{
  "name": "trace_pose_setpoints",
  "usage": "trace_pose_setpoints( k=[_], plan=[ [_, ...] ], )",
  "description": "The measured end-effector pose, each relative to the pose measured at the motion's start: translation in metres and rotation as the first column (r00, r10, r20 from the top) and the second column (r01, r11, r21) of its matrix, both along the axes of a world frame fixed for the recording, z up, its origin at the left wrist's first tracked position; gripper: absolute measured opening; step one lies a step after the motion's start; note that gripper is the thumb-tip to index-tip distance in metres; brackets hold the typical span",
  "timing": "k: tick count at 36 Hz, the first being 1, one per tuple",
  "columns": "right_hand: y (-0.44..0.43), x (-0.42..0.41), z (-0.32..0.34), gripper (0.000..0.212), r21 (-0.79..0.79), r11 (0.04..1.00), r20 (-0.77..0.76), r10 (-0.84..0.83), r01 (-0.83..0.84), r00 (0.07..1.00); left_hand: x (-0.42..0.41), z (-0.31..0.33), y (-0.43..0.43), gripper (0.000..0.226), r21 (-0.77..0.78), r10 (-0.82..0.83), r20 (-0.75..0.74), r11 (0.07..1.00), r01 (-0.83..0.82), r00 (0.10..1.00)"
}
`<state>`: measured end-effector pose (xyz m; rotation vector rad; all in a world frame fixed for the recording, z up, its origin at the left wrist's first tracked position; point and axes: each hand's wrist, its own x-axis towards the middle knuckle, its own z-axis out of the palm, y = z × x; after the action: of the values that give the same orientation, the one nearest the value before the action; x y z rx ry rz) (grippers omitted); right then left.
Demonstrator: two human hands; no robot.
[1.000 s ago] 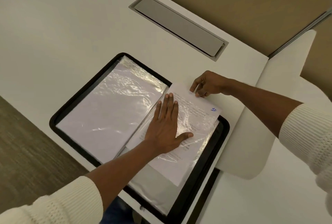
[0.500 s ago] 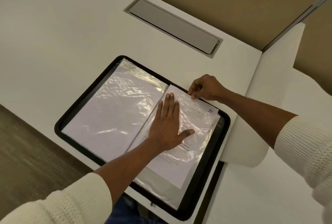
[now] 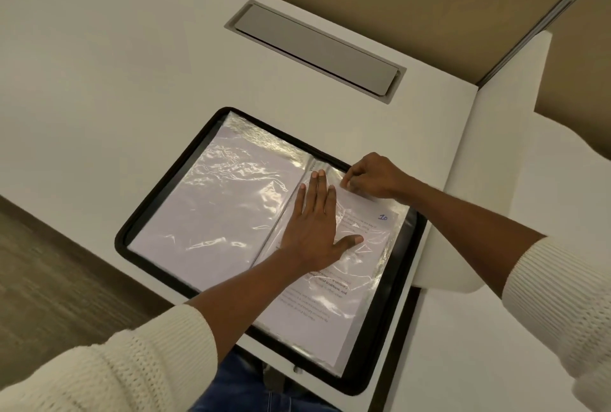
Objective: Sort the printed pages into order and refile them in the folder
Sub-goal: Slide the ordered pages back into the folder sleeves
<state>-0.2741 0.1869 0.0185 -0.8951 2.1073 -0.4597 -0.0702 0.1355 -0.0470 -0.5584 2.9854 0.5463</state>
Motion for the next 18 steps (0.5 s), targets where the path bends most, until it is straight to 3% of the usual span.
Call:
trace_pose_setpoints(
  k=[3, 7, 12, 18],
  plan=[
    [0.002, 0.007, -0.003, 0.015, -0.005, 1.0, -0.024, 0.003, -0.003, 1.0, 0.0, 0.0, 0.0, 0.121, -0.001, -0.01, 0.011, 1.0, 0.01, 1.0],
    [0.004, 0.015, -0.007, 0.04, -0.036, 0.999, -0.121, 0.007, -0.012, 0.993, 0.0, 0.0, 0.0, 0.12, 0.009, -0.014, 0.012, 1.0, 0.014, 1.0],
    [0.008, 0.025, -0.005, 0.024, -0.02, 1.0, -0.152, 0.019, -0.022, 0.988, 0.0, 0.0, -0.002, 0.12, 0.018, -0.024, 0.017, 1.0, 0.024, 1.0],
    [0.012, 0.029, -0.005, 0.026, 0.051, 0.998, -0.263, -0.027, 0.042, 0.964, 0.002, 0.002, -0.007, 0.12, 0.023, -0.06, 0.038, 0.998, 0.06, 0.997]
  ],
)
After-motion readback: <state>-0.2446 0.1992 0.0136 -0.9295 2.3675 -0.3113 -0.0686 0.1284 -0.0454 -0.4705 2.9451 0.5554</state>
